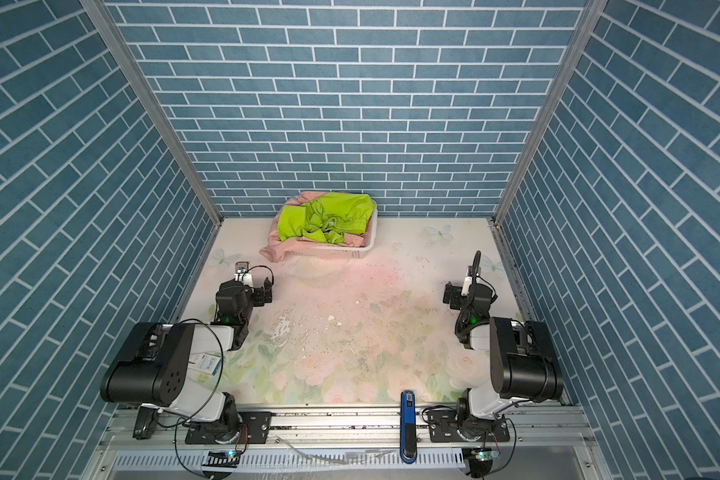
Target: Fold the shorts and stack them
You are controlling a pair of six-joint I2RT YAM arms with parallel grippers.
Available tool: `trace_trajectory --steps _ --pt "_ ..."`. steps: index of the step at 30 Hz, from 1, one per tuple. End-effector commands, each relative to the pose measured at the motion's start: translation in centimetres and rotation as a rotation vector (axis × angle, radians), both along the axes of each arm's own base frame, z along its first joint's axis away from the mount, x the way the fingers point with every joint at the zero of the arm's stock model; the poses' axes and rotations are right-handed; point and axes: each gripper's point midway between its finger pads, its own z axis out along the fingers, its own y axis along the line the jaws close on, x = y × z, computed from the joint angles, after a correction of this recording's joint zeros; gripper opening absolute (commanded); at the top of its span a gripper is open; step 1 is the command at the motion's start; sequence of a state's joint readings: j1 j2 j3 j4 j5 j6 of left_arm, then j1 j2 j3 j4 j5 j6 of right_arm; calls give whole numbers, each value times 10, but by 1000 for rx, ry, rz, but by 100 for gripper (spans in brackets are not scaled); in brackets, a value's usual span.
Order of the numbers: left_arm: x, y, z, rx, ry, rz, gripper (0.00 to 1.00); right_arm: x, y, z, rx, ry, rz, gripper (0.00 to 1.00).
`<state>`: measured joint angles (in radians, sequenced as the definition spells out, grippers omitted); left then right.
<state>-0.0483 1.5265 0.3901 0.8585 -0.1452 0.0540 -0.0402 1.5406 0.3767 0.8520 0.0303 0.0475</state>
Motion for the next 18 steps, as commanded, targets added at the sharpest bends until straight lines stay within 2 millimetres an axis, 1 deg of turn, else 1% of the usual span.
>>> trace_trajectory --steps 1,7,8,12,15,17,18 --pt "-1 0 -1 5 0 1 100 7 -2 9 4 -28 -8 99" --pt "-1 0 0 5 -4 2 100 6 -3 10 -3 -24 -14 99" --pt "-1 1 1 5 0 7 100 7 -1 13 -3 -16 -5 98" --pt "-2 8 16 5 9 50 100 7 8 30 -4 7 49 97" --pt "-7 9 31 -23 45 65 100 9 31 49 -29 52 140 94" --pt "-11 8 41 -78 86 88 100 14 55 70 -17 63 233 94" --pt "-14 5 47 -114 106 84 100 17 75 81 -9 67 314 92"
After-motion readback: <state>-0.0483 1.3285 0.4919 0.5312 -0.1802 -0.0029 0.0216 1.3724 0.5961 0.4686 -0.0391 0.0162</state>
